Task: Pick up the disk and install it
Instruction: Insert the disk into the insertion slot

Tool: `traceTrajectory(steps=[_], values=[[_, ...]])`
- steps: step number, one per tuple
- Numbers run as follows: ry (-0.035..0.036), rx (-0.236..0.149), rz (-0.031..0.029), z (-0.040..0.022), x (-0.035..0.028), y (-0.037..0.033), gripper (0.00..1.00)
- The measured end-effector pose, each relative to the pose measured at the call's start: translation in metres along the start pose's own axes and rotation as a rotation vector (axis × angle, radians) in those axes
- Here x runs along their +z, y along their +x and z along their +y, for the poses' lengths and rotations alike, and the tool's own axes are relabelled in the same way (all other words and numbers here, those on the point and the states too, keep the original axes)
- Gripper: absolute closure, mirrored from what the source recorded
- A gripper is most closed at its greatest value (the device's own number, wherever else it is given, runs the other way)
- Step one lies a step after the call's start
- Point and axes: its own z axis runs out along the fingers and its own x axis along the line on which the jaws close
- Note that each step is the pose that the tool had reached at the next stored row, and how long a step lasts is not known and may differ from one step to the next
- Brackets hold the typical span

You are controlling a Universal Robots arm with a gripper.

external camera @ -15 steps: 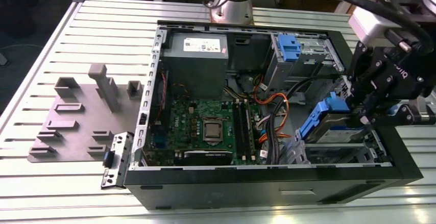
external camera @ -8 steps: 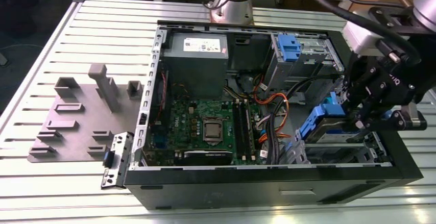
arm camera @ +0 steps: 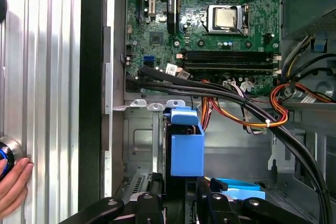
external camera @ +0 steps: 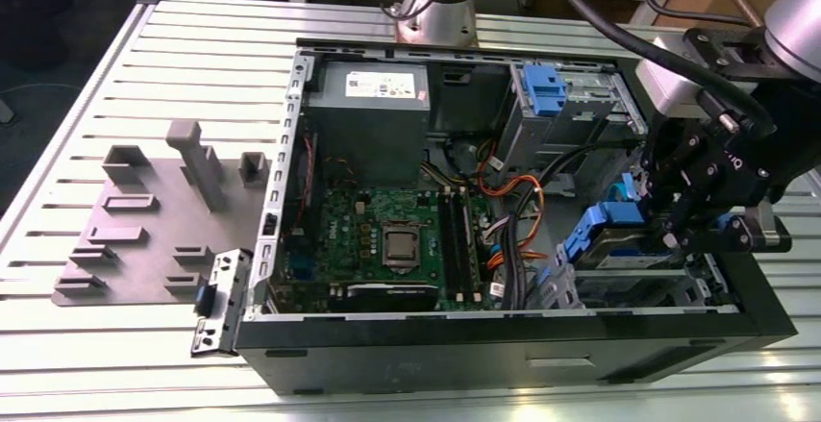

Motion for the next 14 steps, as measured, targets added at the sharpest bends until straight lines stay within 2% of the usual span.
traceTrajectory(steps=[5, 6, 8, 9, 12, 14], values=[[0.0002, 0.0, -0.0002, -0.0001, 0.0001, 0.0, 0.64], [0.0001, 0.0, 0.0, -0.0001, 0.0001, 0.0, 0.58], [0.0, 0.0, -0.0002, 0.0, 0.0002, 0.0001, 0.58], [0.0, 0.0, 0.0, 0.0, 0.0001, 0.0001, 0.52], [0.0001, 0.0, -0.0001, 0.0, 0.0001, 0.0001, 0.52], [0.0004, 0.0, -0.0034, 0.0, 0.0002, 0.0002, 0.52]])
